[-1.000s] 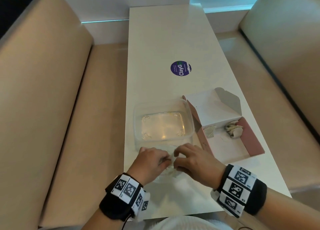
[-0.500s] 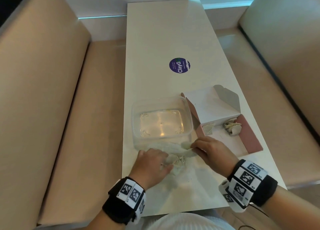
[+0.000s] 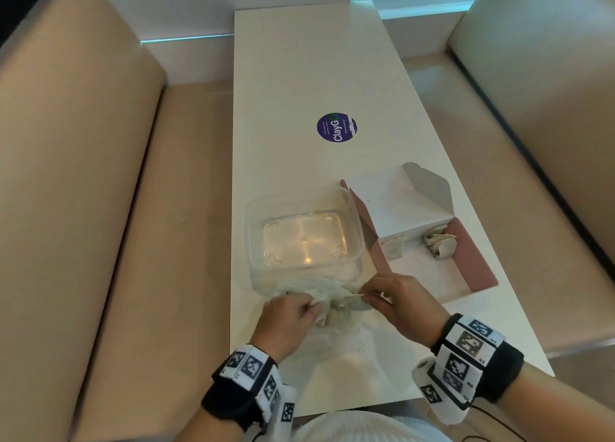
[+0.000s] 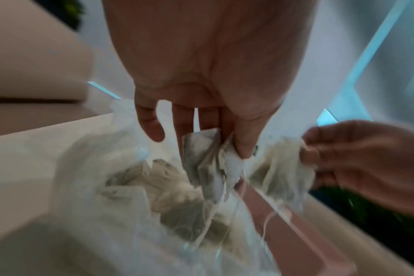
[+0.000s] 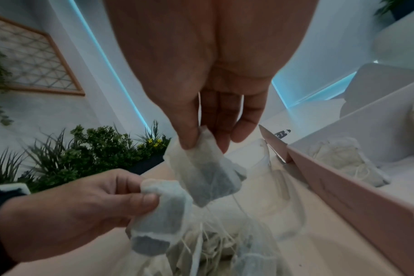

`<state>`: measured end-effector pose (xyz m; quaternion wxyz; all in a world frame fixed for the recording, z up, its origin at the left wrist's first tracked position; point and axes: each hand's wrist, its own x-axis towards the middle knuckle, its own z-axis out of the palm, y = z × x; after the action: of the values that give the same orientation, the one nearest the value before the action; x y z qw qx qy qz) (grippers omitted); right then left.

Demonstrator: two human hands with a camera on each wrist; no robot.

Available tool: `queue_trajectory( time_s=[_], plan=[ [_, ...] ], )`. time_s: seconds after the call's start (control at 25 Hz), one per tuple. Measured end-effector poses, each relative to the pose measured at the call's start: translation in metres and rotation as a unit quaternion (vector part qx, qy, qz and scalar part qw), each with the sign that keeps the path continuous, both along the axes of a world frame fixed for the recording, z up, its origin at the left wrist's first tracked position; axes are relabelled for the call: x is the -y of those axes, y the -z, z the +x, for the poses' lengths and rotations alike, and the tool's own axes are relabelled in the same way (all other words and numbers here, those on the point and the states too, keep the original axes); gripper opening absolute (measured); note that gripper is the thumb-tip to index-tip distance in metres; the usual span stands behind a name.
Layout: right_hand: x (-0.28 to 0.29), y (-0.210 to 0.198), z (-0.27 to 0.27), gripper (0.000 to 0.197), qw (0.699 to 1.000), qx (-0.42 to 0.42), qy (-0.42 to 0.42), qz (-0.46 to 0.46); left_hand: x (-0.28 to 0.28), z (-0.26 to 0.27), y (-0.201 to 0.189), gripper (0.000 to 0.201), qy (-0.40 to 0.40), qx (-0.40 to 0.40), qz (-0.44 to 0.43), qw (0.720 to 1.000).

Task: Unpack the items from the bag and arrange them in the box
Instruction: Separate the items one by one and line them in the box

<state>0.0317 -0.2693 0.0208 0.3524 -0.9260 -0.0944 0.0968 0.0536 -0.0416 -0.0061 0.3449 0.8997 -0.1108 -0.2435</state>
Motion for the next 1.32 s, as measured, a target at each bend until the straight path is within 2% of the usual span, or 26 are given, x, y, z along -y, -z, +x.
queue_trajectory(
  time_s=[0.08,0.16,0.28,0.4,0.48,0.6,0.68,0.76,0.88,1.0,1.08,1.2,1.32],
  plan=[
    [0.0,-0.011,0.002,0.012,0.999,-0.03,0.006,0.025,-0.014,0.006,-0.004,0.038,-0.106,-0.041,-0.099,0.989],
    [-0.005,-0.024,0.005,0.019,0.997,-0.062,-0.02,0.038,-0.026,0.012,-0.004,0.034,-0.168,-0.052,-0.16,0.971],
    [-0.017,-0.041,0.01,0.035,0.994,-0.085,-0.068,0.007,-0.03,0.018,-0.011,0.018,-0.21,-0.063,-0.219,0.951],
    [-0.028,-0.053,0.013,0.028,0.986,-0.079,-0.135,-0.049,-0.031,0.018,-0.022,0.015,-0.226,-0.069,-0.285,0.929],
    [-0.033,-0.059,0.014,0.021,0.984,-0.09,-0.152,-0.027,-0.033,0.019,-0.026,0.016,-0.25,-0.079,-0.338,0.904],
    [-0.039,-0.061,0.019,0.014,0.984,-0.127,-0.08,0.095,-0.034,0.022,-0.03,0.018,-0.261,-0.101,-0.387,0.879],
    [-0.042,-0.06,0.024,0.005,0.956,-0.172,-0.002,0.239,-0.03,0.022,-0.035,0.017,-0.248,-0.117,-0.416,0.867],
    [-0.045,-0.058,0.029,0.007,0.918,-0.195,0.038,0.344,-0.026,0.021,-0.035,0.015,-0.234,-0.128,-0.441,0.857],
    [-0.055,-0.05,0.031,0.014,0.903,-0.183,0.082,0.379,-0.021,0.018,-0.033,0.016,-0.226,-0.147,-0.474,0.838],
    [-0.061,-0.042,0.029,0.019,0.897,-0.172,0.131,0.386,-0.017,0.016,-0.03,0.018,-0.23,-0.137,-0.475,0.838],
    [-0.063,-0.039,0.026,0.015,0.9,-0.17,0.127,0.381,-0.015,0.012,-0.029,0.018,-0.227,-0.127,-0.466,0.846],
    [-0.063,-0.04,0.025,0.008,0.921,-0.155,0.104,0.343,-0.013,0.005,-0.027,0.016,-0.226,-0.13,-0.461,0.848],
    [-0.052,-0.04,0.029,0.012,0.957,-0.13,0.046,0.254,-0.013,0.003,-0.027,0.016,-0.241,-0.174,-0.48,0.825]
  ],
)
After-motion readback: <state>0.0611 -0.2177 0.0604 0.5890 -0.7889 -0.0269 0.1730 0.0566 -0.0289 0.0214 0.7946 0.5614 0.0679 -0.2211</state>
